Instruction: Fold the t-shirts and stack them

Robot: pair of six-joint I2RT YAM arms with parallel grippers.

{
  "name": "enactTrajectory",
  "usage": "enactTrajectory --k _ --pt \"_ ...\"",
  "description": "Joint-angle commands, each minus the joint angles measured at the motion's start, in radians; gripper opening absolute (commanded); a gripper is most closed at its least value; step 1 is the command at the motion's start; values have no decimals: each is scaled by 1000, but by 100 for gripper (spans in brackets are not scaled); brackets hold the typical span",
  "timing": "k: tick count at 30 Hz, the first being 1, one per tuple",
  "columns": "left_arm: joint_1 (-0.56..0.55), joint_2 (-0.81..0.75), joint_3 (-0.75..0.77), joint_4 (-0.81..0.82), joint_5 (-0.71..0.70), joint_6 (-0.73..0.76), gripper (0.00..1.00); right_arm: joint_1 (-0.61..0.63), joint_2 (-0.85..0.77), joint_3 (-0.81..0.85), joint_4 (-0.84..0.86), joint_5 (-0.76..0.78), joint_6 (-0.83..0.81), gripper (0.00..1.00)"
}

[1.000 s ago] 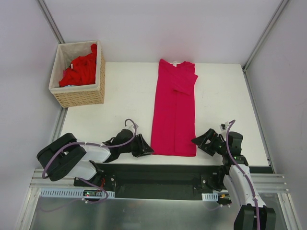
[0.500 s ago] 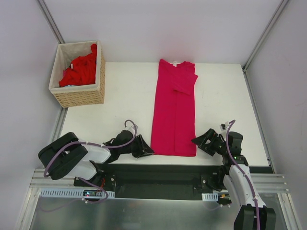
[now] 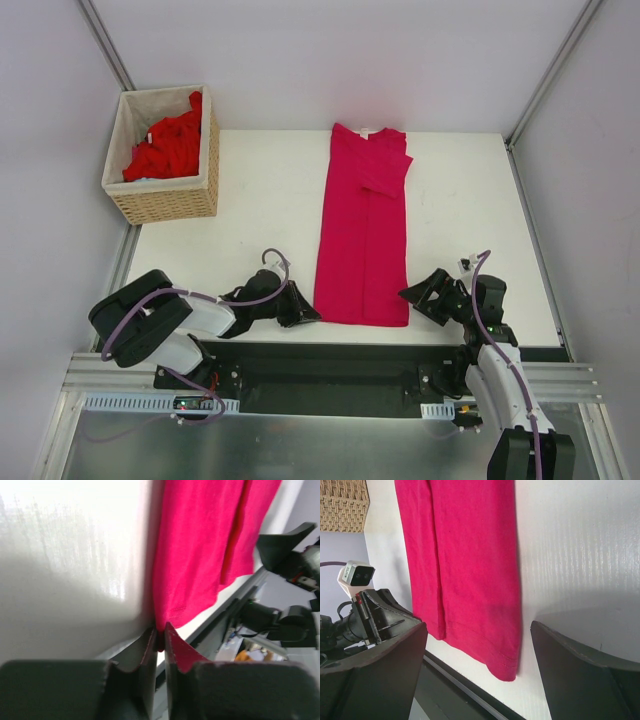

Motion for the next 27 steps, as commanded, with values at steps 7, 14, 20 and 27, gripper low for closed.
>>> enactTrajectory --k 7,14,20,27 --pt "-9 -7 -38 -209 -62 49 0 -5 -13 26 -67 23 -24 87" --pt "-9 -26 -32 -227 -62 58 0 -3 -158 36 -267 70 -25 85" --pt "-8 -24 -18 -237 -61 63 0 -2 -192 19 -347 61 -15 84" --pt "-9 -27 -15 -241 -59 63 0 60 -139 73 -396 170 -4 83"
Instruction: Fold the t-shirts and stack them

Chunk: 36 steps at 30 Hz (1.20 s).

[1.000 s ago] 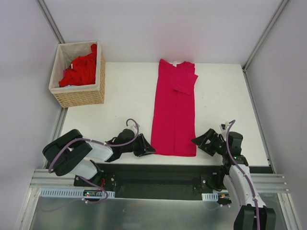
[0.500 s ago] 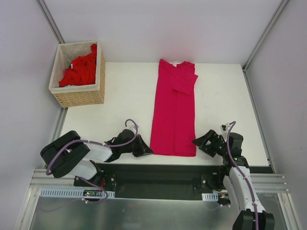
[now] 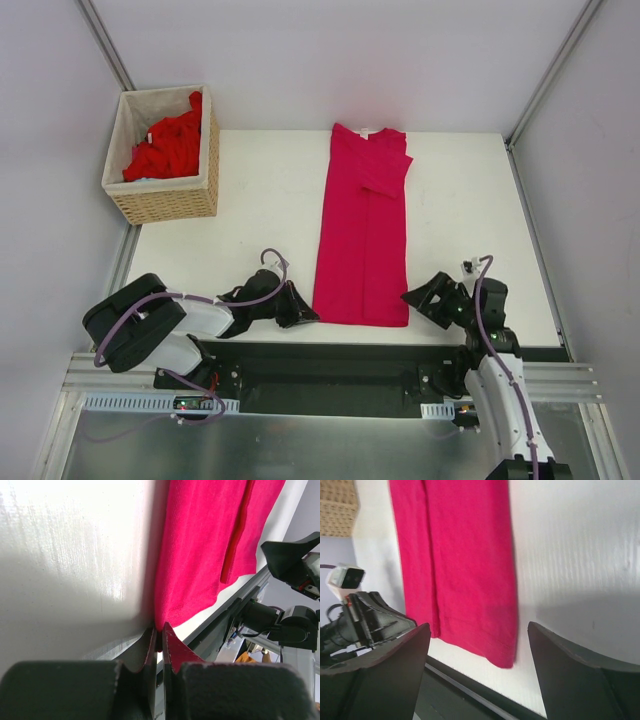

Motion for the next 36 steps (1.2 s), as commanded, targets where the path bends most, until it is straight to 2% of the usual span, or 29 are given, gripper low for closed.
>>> enactTrajectory --k 1,9,13,19,23,32,36 --pt "-8 16 -14 -166 -49 52 0 76 63 58 -210 127 -13 82" --pt "-10 2 -2 -190 -55 60 0 193 215 185 -149 218 -13 84" --pt "-10 23 9 -187 -46 60 0 256 328 187 -47 246 12 84" --pt "-10 28 11 -187 -50 60 0 282 451 145 56 249 49 84" --pt "-8 39 11 -181 -46 57 0 284 427 119 58 256 58 84" --pt "-8 45 18 -181 -41 57 0 298 272 79 -77 255 81 83" --pt "-8 46 20 -183 -41 55 0 334 299 110 -123 265 56 83"
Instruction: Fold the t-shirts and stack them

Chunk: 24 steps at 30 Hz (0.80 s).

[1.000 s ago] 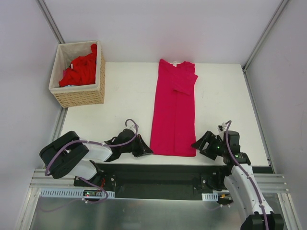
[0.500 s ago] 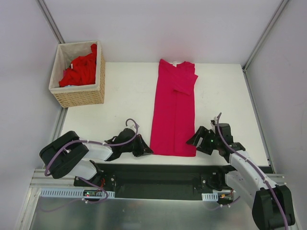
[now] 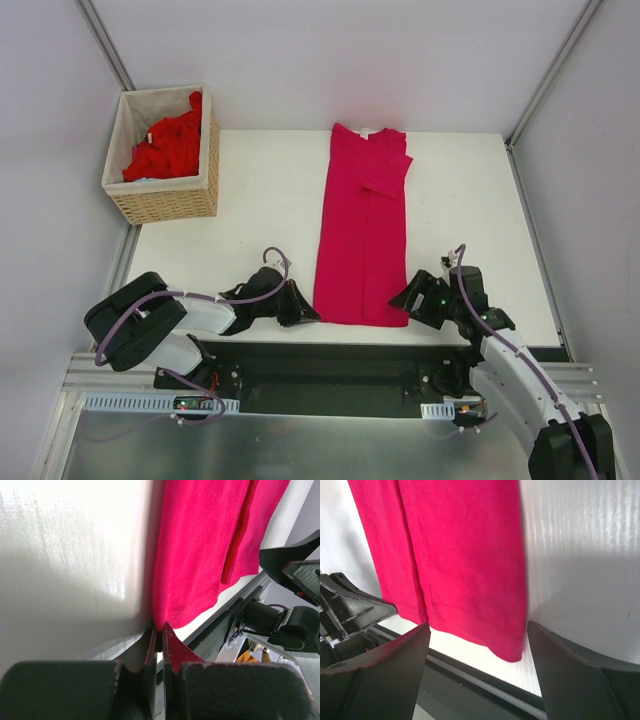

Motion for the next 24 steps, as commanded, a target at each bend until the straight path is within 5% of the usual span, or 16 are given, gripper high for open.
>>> enactTrajectory --k 1,14,24 --pt "-8 37 -11 -136 -41 50 0 39 43 13 -126 35 -15 83" --pt "-10 49 -11 -131 -41 49 0 199 139 93 -157 146 18 82" --pt "-8 54 -12 -126 -36 49 0 199 86 79 -192 193 35 58"
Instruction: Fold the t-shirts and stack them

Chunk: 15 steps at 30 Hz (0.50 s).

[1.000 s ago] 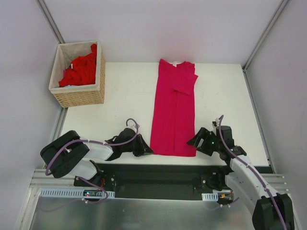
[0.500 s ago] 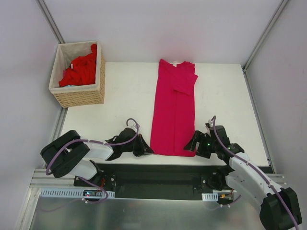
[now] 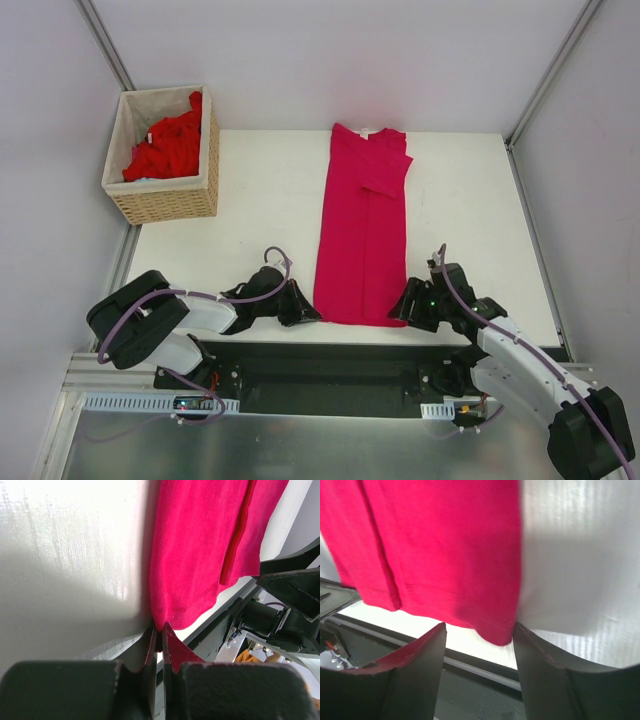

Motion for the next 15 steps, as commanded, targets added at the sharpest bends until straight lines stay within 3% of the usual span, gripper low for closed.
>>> enactTrajectory --k 1,6,15 --pt "-8 37 -20 -137 -43 50 0 3 -24 -7 -81 60 18 56" --pt "-10 33 -25 -137 -43 49 0 5 -25 -10 -81 61 23 42" --pt "-8 29 -26 -137 -42 50 0 5 -28 -7 -85 71 24 29"
